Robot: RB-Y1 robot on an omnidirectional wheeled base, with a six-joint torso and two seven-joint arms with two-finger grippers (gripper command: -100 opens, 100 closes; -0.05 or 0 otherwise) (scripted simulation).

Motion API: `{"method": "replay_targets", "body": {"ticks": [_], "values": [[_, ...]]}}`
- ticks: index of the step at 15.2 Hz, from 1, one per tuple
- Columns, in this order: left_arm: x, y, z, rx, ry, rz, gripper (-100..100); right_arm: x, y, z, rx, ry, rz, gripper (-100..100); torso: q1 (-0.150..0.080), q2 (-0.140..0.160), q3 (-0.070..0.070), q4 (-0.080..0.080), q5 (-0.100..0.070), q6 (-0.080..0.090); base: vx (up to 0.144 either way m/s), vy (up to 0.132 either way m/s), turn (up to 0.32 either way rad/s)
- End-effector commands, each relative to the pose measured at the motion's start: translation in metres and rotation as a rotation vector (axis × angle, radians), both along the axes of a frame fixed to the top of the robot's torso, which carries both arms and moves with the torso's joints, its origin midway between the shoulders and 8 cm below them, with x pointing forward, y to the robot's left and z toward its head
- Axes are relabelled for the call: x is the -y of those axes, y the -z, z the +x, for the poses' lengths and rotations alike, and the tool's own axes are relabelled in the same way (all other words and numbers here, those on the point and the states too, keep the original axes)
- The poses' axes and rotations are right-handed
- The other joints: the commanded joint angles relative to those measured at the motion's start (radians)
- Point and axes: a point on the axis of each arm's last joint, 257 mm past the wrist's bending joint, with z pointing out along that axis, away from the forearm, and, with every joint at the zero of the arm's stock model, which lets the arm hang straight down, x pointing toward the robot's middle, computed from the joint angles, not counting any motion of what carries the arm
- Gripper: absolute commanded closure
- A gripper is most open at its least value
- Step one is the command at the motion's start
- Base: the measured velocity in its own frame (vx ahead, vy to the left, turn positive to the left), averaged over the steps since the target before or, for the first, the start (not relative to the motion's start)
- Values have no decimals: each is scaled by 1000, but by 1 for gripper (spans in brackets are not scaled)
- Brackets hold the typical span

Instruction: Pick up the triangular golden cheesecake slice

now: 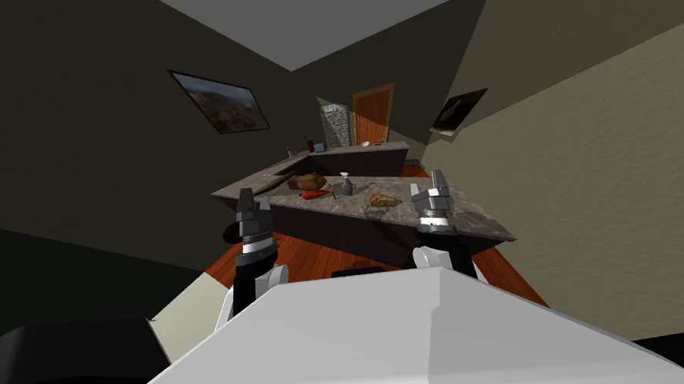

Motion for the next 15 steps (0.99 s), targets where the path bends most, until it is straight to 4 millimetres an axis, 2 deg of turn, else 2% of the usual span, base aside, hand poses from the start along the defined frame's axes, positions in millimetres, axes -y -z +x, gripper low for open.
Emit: {"method": "replay_targets", "body": {"ticks": [1, 7, 8, 9, 10, 11, 12, 13, 14, 15], "values": [[0, 0, 0, 0, 0, 0, 0, -2, 4, 1, -20, -15, -42, -100, 0, 0, 0, 0, 0, 0, 2, -4, 30], [0, 0, 0, 0, 0, 0, 0, -2, 23, 3, -88, -40, -151, -100, -2, 0, 0, 0, 0, 0, 5, -15, 51], [0, 0, 0, 0, 0, 0, 0, 1, 32, 3, -117, -43, -187, -100, -2, 0, 0, 0, 0, 0, 11, -14, 77], [0, 0, 0, 0, 0, 0, 0, 0, 32, 3, -119, -47, -194, -100, -2, -1, 0, 0, 0, 0, 13, -13, 58], [0, 0, 0, 0, 0, 0, 0, 3, 43, 3, -151, -47, -230, -100, -2, -1, 0, 0, 0, 0, 13, -10, 75], [0, 0, 0, 0, 0, 0, 0, 3, 43, 3, -153, -52, -239, -100, -2, -1, 0, 0, 0, 0, 13, -9, 66], [0, 0, 0, 0, 0, 0, 0, 7, 55, 2, -188, -52, -277, -100, -2, -1, 0, 0, 0, 0, 16, -5, 92], [0, 0, 0, 0, 0, 0, 0, 6, 55, 3, -190, -57, -287, -100, -1, -1, -1, 0, 0, 0, 17, -6, 78], [0, 0, 0, 0, 0, 0, 0, 11, 68, 1, -228, -54, -325, -100, -1, -1, -1, 0, 0, 0, 20, -4, 118], [0, 0, 0, 0, 0, 0, 0, 10, 68, 1, -230, -61, -339, -100, -1, -1, -1, 0, 0, 0, 19, -4, 89]]}}
